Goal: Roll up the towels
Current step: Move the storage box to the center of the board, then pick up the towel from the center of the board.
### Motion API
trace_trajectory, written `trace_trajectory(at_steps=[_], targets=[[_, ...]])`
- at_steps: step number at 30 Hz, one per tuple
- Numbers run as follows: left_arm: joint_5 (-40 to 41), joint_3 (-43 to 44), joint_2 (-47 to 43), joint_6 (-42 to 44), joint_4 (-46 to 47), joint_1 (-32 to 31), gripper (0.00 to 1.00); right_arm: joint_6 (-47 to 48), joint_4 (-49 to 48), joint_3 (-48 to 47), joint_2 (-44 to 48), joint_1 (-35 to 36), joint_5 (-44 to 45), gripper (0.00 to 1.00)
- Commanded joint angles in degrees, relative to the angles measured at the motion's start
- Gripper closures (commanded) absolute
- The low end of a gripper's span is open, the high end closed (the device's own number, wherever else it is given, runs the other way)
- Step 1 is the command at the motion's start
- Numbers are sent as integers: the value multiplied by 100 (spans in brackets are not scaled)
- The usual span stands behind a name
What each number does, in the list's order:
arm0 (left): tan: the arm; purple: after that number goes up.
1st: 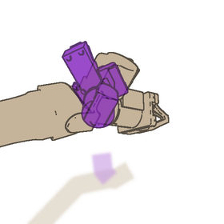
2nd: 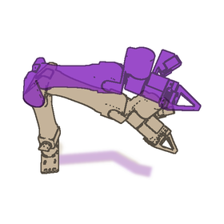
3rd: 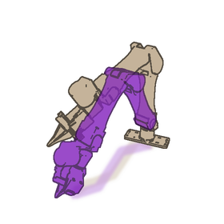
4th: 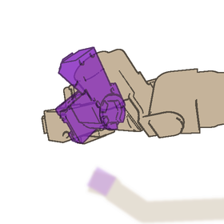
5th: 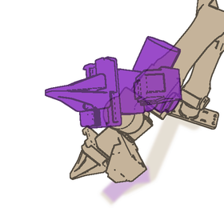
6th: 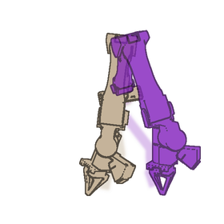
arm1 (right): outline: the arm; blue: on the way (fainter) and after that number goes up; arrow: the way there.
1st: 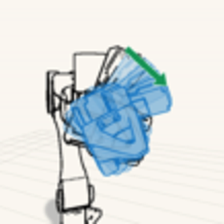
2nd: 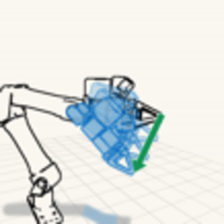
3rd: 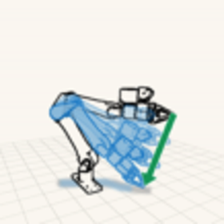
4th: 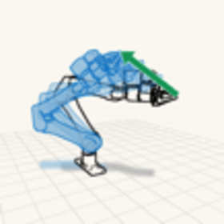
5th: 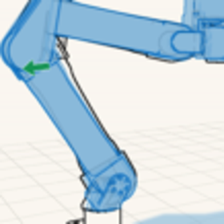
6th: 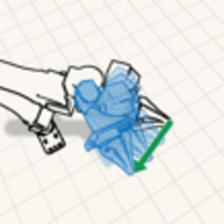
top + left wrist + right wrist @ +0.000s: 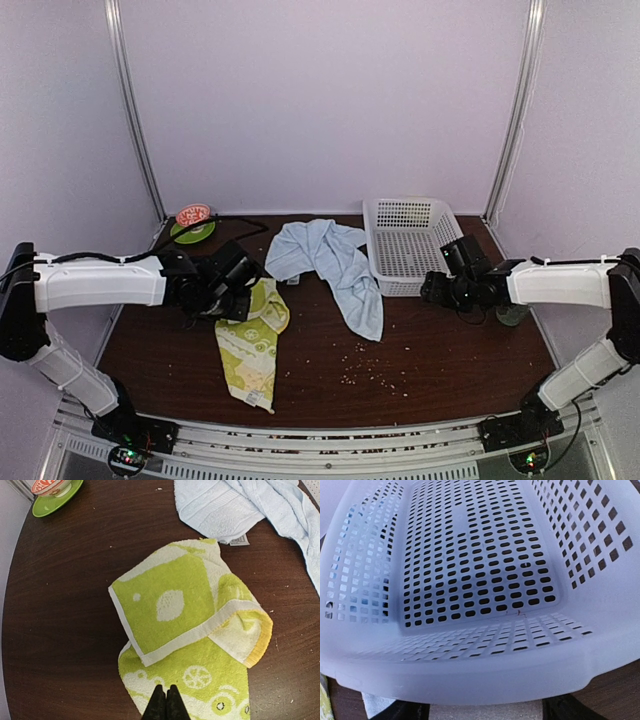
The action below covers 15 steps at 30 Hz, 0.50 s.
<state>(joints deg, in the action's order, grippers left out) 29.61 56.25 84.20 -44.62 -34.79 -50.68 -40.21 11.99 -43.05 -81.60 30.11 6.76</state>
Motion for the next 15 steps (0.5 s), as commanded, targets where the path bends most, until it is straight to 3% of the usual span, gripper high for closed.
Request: trace_trajectory(at_steps=[1,3,7,10,15], targets=[[77,-91,-167,2,-41,23,100,602,-79,70,583,9,-565,17],[23,-109,-138,-10,-42,23,95,682,33,258,972,112,-867,14],[-324,-94,62,-6,113,23,69,724,525,423,1609,892,-788,15],[-749,92,466,-69,170,23,65,621,788,463,1853,1537,-379,15],[-818,743,1207,-14,99,23,41,385,369,768,1869,1914,-268,16]])
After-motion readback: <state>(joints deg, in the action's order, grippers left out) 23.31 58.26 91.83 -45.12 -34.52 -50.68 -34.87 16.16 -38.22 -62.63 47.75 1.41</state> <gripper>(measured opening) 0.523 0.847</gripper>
